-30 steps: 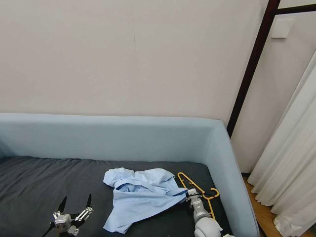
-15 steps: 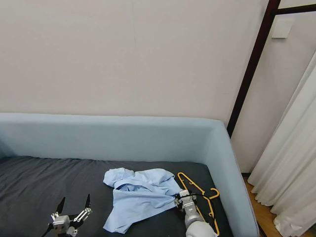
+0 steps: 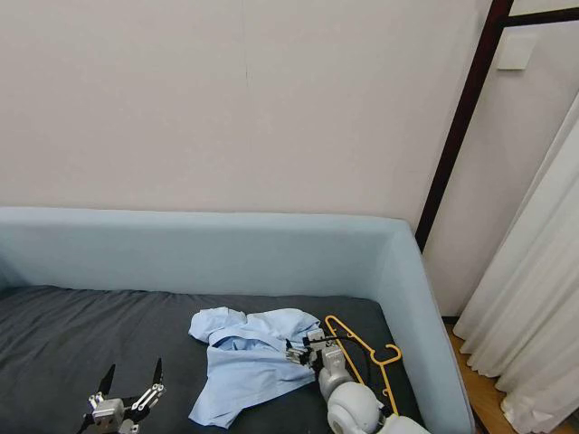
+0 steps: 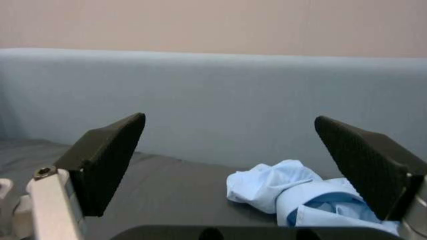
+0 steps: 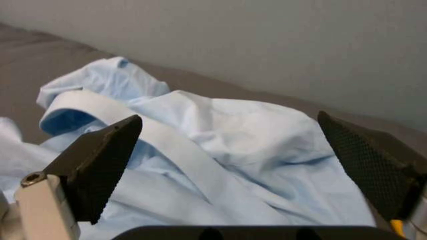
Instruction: Pick up the clothes from the sofa and hang them on the clothes hanger.
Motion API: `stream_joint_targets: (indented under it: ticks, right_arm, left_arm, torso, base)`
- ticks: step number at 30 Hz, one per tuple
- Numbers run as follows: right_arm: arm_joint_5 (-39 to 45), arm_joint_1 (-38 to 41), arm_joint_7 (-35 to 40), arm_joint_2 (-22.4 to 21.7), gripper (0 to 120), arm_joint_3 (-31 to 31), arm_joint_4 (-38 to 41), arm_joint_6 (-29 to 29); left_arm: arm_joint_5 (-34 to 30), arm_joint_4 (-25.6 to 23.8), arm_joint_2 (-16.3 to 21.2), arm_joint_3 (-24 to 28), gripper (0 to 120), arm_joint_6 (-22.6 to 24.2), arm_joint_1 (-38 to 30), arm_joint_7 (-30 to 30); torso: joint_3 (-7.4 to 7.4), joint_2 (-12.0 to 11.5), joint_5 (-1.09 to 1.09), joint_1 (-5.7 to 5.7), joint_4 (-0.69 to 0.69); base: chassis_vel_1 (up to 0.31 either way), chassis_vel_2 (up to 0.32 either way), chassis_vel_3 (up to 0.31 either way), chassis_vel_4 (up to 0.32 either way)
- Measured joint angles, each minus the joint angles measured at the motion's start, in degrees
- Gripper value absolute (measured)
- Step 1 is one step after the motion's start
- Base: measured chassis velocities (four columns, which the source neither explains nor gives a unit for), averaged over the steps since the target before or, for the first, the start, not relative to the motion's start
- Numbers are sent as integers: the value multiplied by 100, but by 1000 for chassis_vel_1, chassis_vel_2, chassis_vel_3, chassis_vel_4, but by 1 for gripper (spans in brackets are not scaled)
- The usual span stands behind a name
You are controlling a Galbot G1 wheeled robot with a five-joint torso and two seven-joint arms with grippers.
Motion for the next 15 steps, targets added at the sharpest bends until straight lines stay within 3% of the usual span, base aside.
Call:
stream_joint_targets:
  ticks: [3, 9, 11, 15]
  right_arm:
    - [-829, 107, -104, 495, 100, -68, -639, -52]
    - [-2021, 278, -433, 998, 100, 7, -1648, 150]
    - [-2532, 367, -606, 1162, 94, 83, -2106, 166]
    - [-2795, 441, -827, 1144, 84, 29, -2290, 39]
  left_arm:
    - [30, -29, -11, -24, 100, 7, 39, -4]
    - [44, -46, -26, -79, 100, 25, 47, -7]
    - [56, -46, -55, -83, 100, 28, 46, -11]
    - [59, -24, -68, -101, 100, 33, 13, -14]
  torso:
    - [0, 0, 1, 0, 0]
    - [0, 0, 0, 0, -2]
    - [0, 0, 0, 0, -1]
    - [0, 0, 1, 0, -3]
  base:
    - [0, 0, 0, 0]
    - [0, 0, 0, 0]
    - [0, 0, 0, 0]
    - [0, 0, 0, 0]
